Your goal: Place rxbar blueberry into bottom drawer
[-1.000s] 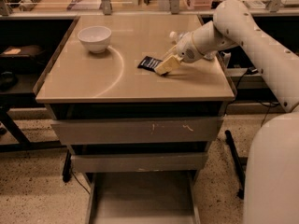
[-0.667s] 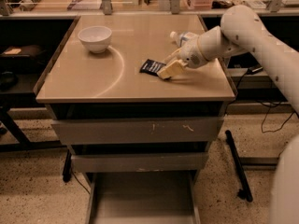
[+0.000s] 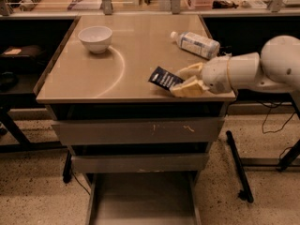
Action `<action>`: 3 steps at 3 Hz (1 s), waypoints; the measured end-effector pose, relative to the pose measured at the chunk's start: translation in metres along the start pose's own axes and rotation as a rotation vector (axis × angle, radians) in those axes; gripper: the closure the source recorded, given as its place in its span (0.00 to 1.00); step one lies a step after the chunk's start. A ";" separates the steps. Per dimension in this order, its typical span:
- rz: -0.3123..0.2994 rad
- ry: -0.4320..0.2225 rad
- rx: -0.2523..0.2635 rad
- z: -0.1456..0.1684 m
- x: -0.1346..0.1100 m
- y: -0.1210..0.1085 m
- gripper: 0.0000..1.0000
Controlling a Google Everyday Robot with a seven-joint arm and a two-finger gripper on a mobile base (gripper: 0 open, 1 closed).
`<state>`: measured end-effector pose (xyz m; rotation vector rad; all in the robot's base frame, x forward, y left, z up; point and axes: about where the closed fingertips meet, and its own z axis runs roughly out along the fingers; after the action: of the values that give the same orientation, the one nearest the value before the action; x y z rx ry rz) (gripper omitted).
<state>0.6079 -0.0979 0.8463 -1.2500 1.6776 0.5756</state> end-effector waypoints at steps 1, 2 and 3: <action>0.041 0.024 0.054 -0.042 0.050 0.034 1.00; 0.088 0.087 0.104 -0.066 0.106 0.067 1.00; 0.128 0.160 0.139 -0.074 0.160 0.095 1.00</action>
Offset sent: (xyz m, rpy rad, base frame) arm -0.1555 -0.1294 -0.1406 -0.1092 0.1149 -0.2640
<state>0.4842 -0.1984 0.7250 -1.1189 1.9077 0.4359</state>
